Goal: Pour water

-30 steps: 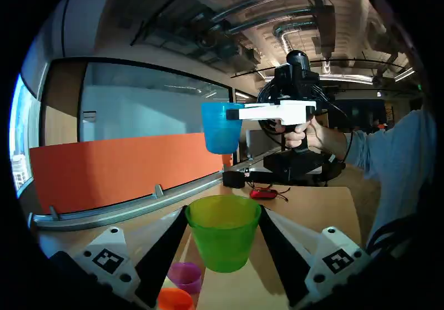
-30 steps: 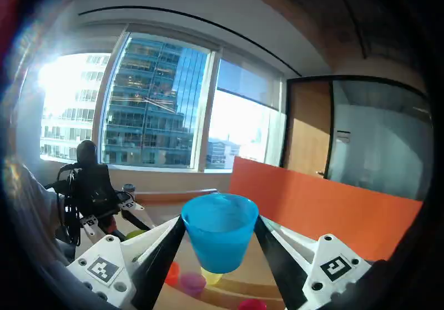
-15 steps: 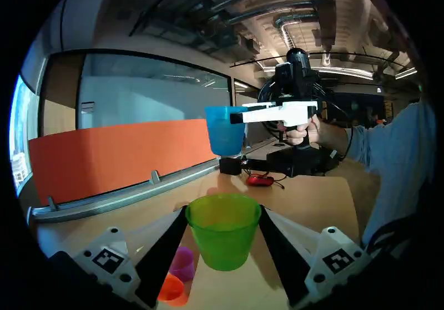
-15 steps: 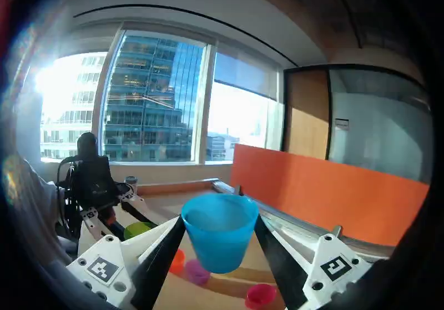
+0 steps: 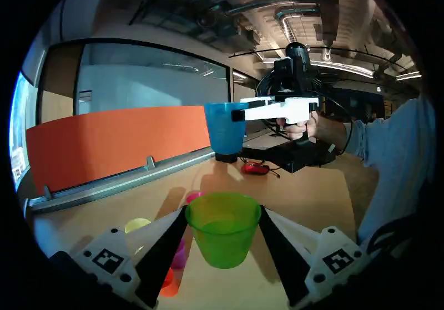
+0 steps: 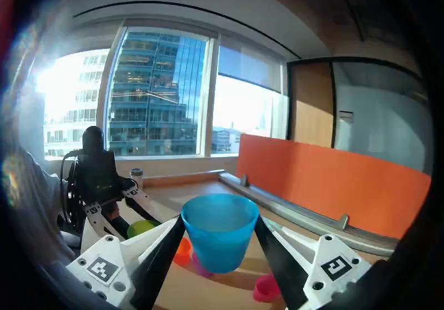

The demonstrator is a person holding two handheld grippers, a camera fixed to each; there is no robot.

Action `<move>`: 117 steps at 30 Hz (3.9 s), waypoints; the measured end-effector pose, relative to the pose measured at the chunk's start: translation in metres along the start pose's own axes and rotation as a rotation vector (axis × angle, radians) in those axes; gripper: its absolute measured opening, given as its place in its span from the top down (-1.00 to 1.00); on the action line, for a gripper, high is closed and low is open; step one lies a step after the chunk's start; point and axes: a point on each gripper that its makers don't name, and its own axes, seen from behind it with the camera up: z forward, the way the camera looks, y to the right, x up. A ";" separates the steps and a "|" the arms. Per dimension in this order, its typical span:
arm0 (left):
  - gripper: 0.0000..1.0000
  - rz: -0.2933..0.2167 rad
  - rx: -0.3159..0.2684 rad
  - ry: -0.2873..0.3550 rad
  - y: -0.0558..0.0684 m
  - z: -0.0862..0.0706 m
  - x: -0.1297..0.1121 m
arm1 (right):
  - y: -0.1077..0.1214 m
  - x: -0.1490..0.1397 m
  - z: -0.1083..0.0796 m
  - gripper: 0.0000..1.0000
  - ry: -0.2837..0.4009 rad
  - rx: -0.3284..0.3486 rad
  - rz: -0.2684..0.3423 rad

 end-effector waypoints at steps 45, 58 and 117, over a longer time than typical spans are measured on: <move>-0.78 -0.003 -0.071 -0.226 0.014 0.016 -0.077 | -0.009 -0.129 0.000 -0.85 -0.270 0.089 0.019; -0.78 0.033 -0.084 -0.325 0.013 0.024 -0.105 | -0.007 -0.168 0.002 -0.84 -0.346 0.102 0.016; -0.97 0.040 -0.090 -0.459 0.005 0.019 -0.159 | -0.016 -0.215 0.003 -0.85 -0.423 0.115 0.028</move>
